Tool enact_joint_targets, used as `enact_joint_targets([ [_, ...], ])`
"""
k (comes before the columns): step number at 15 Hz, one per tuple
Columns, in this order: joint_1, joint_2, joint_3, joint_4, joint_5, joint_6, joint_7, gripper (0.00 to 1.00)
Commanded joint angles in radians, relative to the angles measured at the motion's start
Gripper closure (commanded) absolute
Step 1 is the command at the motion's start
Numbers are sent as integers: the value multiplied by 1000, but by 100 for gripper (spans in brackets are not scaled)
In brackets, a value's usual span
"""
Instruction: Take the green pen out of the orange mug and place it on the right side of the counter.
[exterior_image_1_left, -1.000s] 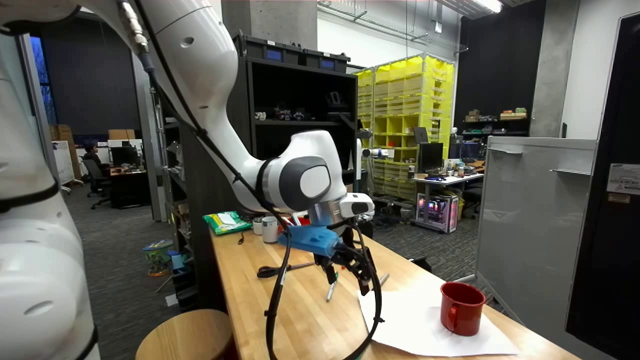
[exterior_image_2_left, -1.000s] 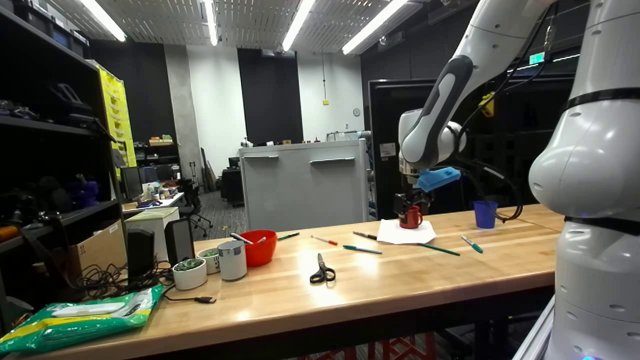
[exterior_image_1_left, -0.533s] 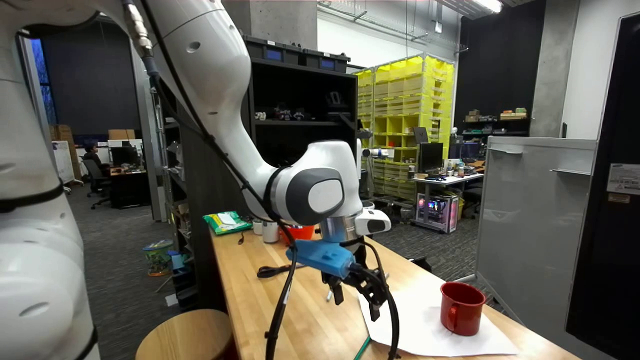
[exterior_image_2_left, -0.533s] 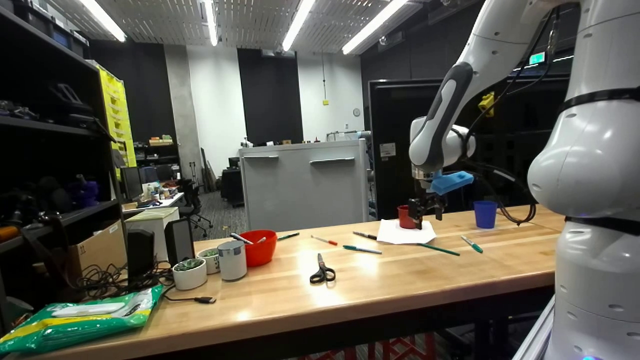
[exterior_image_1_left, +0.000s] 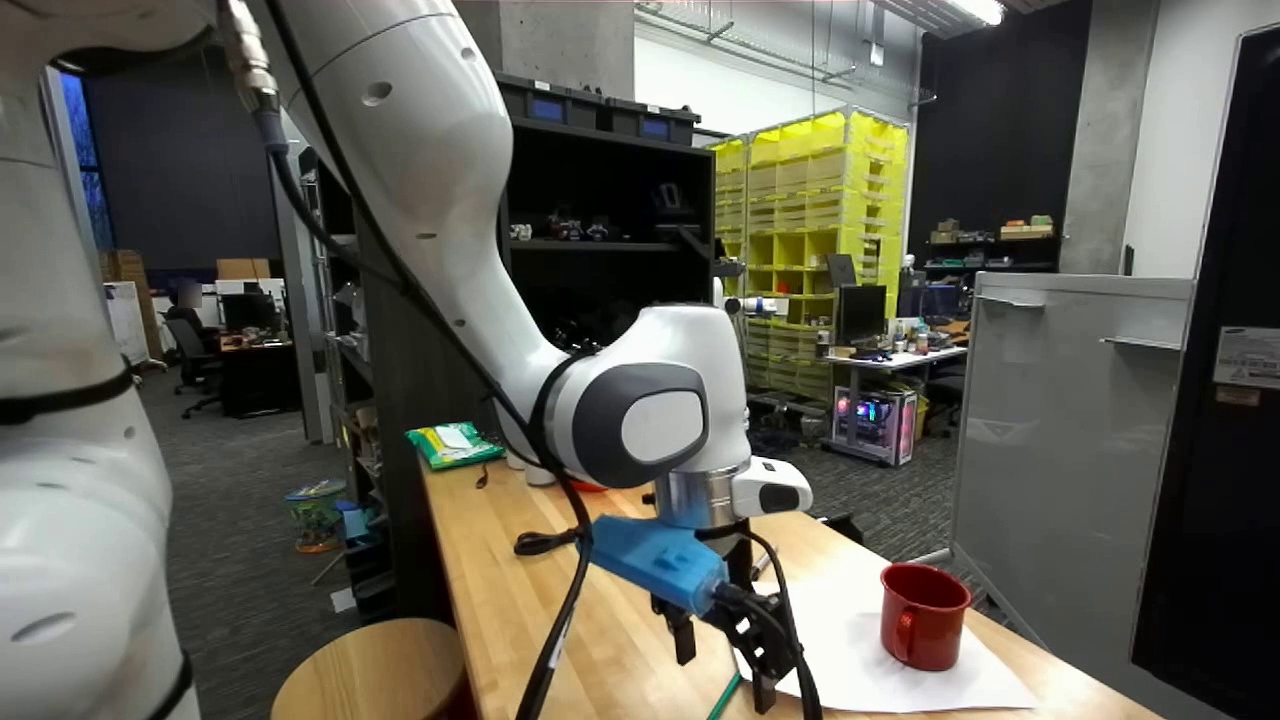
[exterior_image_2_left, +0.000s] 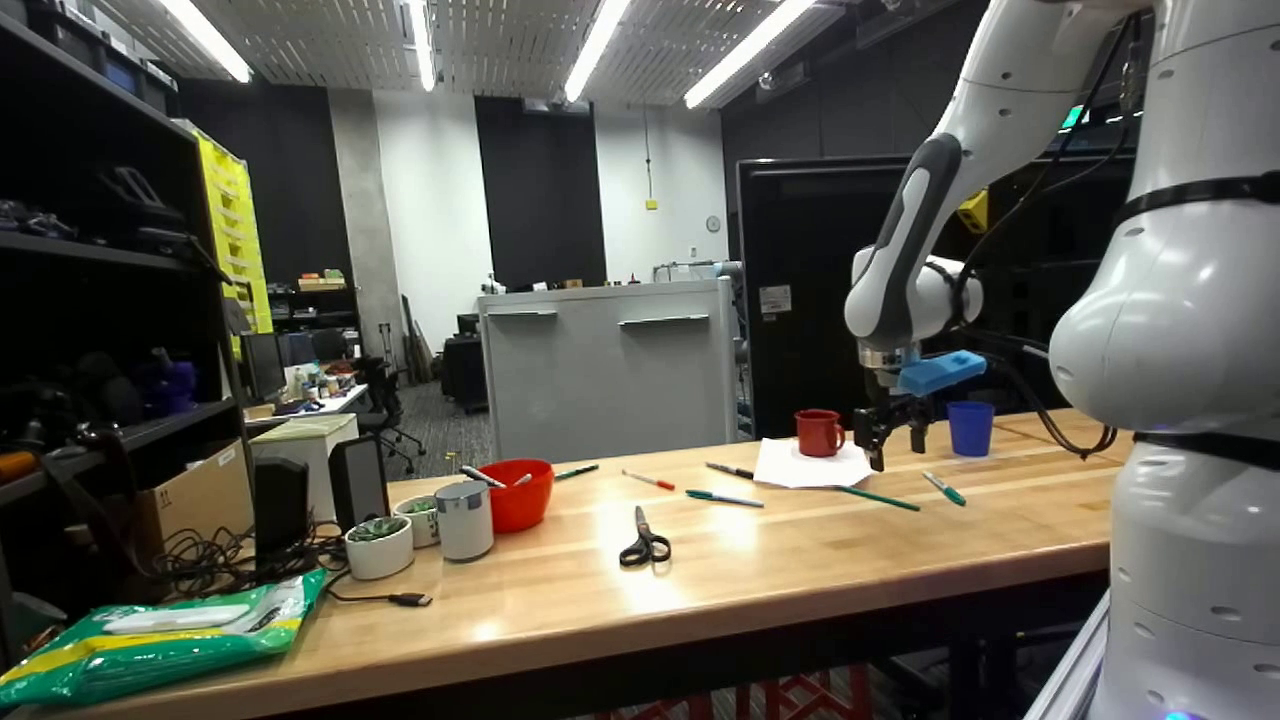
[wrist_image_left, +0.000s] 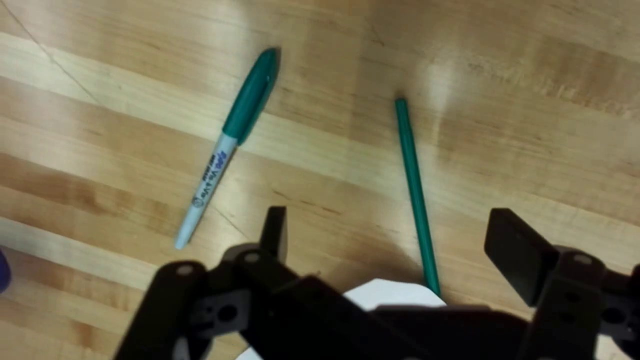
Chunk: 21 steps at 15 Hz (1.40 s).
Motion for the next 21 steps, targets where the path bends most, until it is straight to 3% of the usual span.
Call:
enact_joint_targets([
  [1, -21, -32, -11, -45, -20, -15, -27, 0],
  [2, -22, -44, -10, -63, -28, -17, -28, 25],
  [4, -16, -77, -2, -108, -39, -7, -39, 31],
  [7, -7, -107, 14, -154, -49, 5, -45, 54],
  [8, 9, -69, 17, -104, -9, -10, -69, 63],
  [13, 27, -96, 19, -138, 30, 11, -105, 99],
  [21, 78, -47, 14, -104, 181, 12, -214, 100],
])
